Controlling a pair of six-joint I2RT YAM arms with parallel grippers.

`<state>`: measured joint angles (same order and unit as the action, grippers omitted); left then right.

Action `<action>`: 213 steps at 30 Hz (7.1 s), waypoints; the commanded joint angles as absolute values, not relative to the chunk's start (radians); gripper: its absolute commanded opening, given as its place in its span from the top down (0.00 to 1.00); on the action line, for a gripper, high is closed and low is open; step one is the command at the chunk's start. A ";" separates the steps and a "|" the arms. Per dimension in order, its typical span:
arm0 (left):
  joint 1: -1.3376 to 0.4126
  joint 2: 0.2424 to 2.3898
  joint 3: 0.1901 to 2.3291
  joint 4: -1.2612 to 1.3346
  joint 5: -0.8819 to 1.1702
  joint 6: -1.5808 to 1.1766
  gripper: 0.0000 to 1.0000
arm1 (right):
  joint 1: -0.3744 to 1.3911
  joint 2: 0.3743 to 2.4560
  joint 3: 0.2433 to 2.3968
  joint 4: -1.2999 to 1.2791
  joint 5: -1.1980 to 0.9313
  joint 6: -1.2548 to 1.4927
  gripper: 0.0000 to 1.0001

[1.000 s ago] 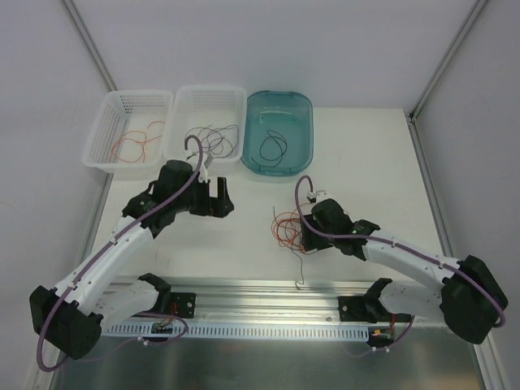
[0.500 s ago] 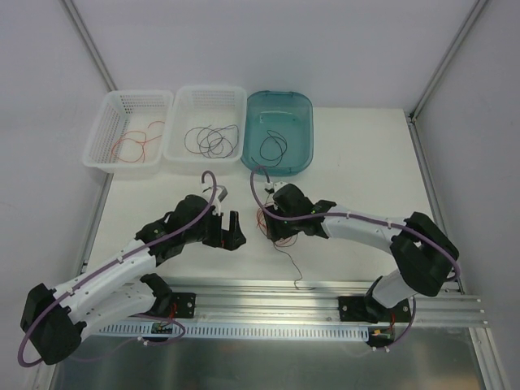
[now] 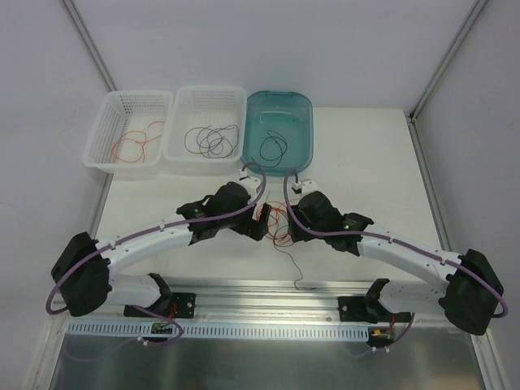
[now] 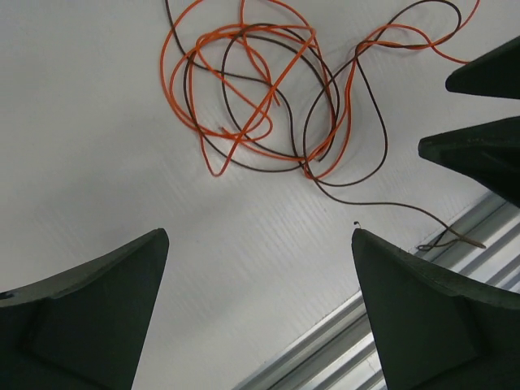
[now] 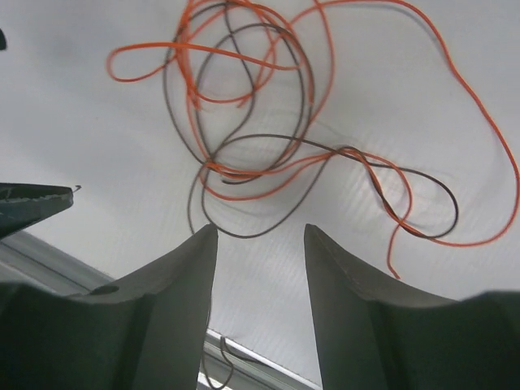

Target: Untangle the cables

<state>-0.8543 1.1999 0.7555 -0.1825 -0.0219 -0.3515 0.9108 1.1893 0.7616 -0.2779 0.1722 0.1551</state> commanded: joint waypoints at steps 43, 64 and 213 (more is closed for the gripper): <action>-0.881 1.482 0.761 -0.124 -0.291 -0.647 1.00 | 0.854 1.588 0.844 -0.090 0.264 0.443 0.52; -0.641 1.197 0.572 -0.179 -0.327 -0.575 1.00 | 0.841 1.540 0.809 -0.273 0.357 0.345 0.99; -0.919 1.133 0.472 0.586 0.098 -0.201 0.04 | 0.756 0.946 1.049 -0.233 -0.169 0.259 0.99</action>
<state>-0.8860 1.0920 0.4675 0.4061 0.1287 -0.2909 0.7433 0.9474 1.0100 -0.3088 -0.1879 0.2184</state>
